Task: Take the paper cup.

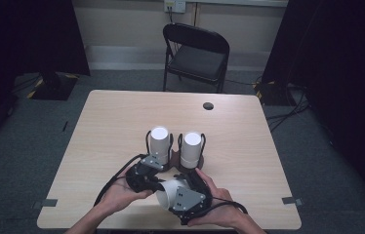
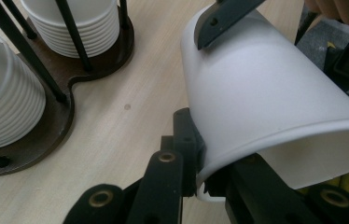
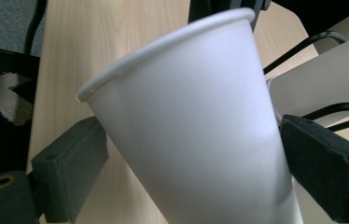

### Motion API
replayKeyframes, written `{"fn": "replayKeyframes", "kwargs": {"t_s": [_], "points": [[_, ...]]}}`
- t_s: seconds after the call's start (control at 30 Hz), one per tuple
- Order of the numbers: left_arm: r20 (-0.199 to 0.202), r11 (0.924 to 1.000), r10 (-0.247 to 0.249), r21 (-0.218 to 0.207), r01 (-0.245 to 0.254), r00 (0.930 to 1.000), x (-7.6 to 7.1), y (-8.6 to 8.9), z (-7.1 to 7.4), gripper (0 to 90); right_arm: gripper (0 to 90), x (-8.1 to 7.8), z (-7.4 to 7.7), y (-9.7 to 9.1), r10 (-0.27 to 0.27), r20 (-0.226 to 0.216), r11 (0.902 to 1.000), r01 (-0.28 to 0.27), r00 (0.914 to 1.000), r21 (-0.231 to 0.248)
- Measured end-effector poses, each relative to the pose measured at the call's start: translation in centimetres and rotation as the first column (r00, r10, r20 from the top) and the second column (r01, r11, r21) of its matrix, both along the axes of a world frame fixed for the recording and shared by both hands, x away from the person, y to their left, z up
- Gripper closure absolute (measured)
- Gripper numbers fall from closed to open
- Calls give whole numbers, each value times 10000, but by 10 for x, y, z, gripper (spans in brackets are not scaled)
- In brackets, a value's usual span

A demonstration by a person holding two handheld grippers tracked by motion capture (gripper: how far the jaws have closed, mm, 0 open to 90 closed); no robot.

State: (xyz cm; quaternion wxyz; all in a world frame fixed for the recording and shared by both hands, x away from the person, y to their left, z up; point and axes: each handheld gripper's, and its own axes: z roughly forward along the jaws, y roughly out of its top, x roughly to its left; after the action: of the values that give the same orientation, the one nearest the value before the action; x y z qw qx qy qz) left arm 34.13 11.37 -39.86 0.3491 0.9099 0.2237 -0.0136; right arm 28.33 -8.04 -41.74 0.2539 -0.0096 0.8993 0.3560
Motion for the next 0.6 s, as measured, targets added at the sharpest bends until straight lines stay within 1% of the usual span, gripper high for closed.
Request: {"fn": "replayKeyframes", "kwargs": {"t_s": [0.03, 0.07, 0.1, 0.2, 0.23, 0.27, 0.37, 0.4, 0.43, 0.47, 0.53, 0.57, 0.6], "points": [[-8, 10000, 21, -43, -21, 10000, 0, 0, 0, 865, 87, 0, 0, 1, -56, -9, 10000, 56, 10000, 24], [-62, 10000, 33, -76, -34, 10000, 1, 1, 0, 865, 88, 1, 0, 1, 22, 94, 10000, -22, 10000, 32], [-177, 9999, 38, -154, -41, 9998, 2, 1, 0, 865, 89, 2, -1, 2, 32, 155, 10000, -32, 9999, 14], [-439, 9984, 135, -550, -159, 9989, 5, -1, 0, 863, 88, 3, 0, 5, 54, 335, 10000, -56, 9994, 31], [-347, 9986, 168, -503, -185, 9993, 5, -2, 1, 864, 97, 2, 1, 6, -28, 294, 10000, 26, 9996, 46], [-367, 9980, 148, -603, -170, 9992, 5, -3, 1, 864, 105, 3, 1, 6, 55, 279, 10000, -56, 9996, 38], [-506, 9983, 109, -571, -138, 9987, 7, -3, 1, 863, 114, 3, 2, 5, 17, 124, 9999, -19, 9999, 154], [-576, 9978, 131, -645, -168, 9983, 7, -3, 1, 862, 117, 3, 2, 5, 42, 137, 9999, -44, 9999, 162], [-500, 9985, 218, -481, -243, 9985, 7, -4, 2, 862, 120, 4, 2, 5, 85, 174, 9998, -88, 9998, 189], [-610, 9980, 181, -591, -217, 9980, 7, -4, 2, 861, 122, 4, 2, 5, 93, 192, 9998, -96, 9998, 200], [-668, 9978, 177, -624, -219, 9976, 8, -5, 2, 861, 127, 3, 2, 4, 96, 198, 9997, -100, 9998, 213], [-727, 9984, 135, -535, -175, 9973, 9, -6, 3, 861, 130, 3, 2, 4, 129, 246, 9997, -133, 9996, 182], [-817, 9982, 134, -564, -181, 9966, 10, -7, 3, 860, 131, 2, 2, 4, 137, 263, 9997, -142, 9996, 195]]}}
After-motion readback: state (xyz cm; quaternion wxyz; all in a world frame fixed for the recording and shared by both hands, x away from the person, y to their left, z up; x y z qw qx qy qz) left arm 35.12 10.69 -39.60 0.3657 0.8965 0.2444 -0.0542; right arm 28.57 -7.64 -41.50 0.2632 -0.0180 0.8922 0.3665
